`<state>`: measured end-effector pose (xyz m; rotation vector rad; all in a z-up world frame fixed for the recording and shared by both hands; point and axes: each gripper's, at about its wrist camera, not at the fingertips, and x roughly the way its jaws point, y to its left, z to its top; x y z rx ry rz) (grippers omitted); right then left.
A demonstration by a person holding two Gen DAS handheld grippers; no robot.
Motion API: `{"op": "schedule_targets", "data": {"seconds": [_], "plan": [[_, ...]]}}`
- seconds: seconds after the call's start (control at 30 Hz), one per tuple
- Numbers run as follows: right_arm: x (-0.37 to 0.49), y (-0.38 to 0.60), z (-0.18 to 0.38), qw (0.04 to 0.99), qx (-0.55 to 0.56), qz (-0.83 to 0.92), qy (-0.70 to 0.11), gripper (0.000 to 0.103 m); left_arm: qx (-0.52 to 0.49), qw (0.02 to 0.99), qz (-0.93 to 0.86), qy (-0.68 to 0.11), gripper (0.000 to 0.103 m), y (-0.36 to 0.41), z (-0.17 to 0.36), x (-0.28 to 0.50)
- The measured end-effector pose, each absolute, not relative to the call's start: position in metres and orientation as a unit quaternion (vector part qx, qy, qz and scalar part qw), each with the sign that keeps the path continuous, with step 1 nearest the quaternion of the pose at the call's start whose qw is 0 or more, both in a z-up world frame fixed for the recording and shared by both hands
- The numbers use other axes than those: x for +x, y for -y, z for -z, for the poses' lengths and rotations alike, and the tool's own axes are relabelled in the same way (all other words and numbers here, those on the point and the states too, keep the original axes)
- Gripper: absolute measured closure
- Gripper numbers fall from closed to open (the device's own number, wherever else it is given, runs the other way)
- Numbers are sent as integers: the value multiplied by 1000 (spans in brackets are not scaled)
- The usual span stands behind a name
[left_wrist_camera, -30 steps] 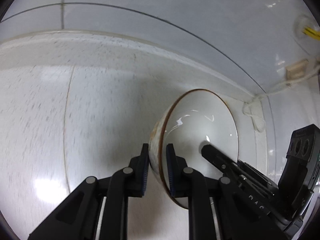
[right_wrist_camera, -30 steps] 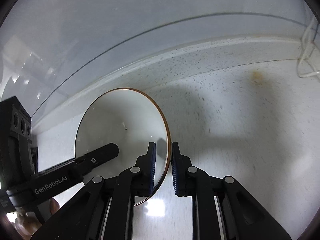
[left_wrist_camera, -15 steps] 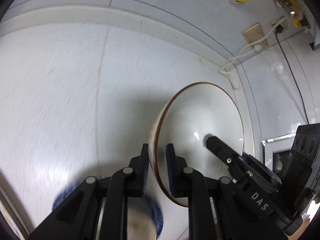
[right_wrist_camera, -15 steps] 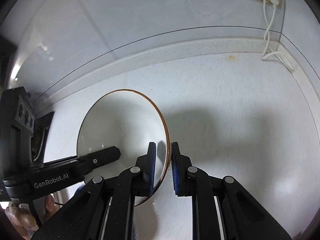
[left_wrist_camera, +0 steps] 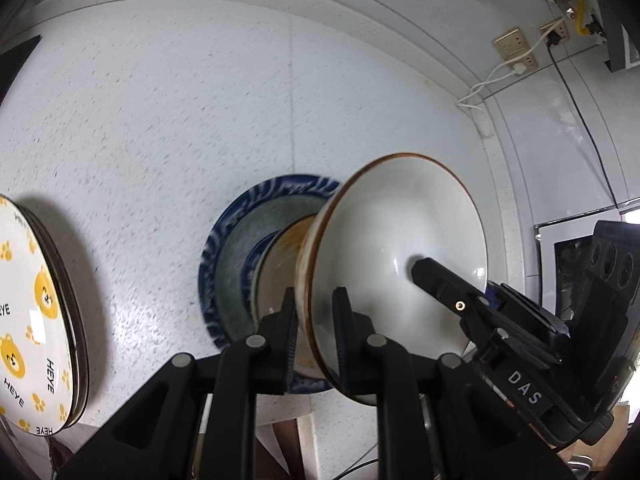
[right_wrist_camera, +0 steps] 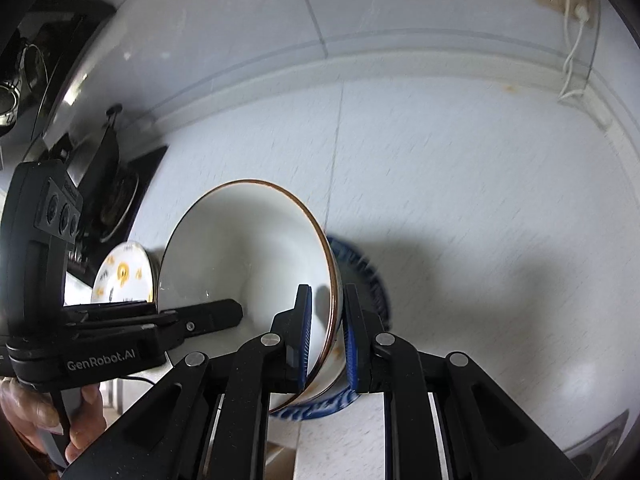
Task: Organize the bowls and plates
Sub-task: 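Carry the white bowl with both tools and lower it into the nested bowls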
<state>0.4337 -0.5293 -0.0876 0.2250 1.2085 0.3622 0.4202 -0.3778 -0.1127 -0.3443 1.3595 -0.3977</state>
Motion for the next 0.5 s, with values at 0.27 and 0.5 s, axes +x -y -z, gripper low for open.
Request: {"op": "schedule_targets", "data": {"seconds": [0.27, 0.5], "plan": [[415, 517, 97, 791, 99, -174, -578, 89, -153, 742, 173, -630, 87, 379, 129, 417], [411, 517, 107, 787, 104, -174, -583, 89, -137, 740, 171, -635, 87, 388, 131, 417]]}}
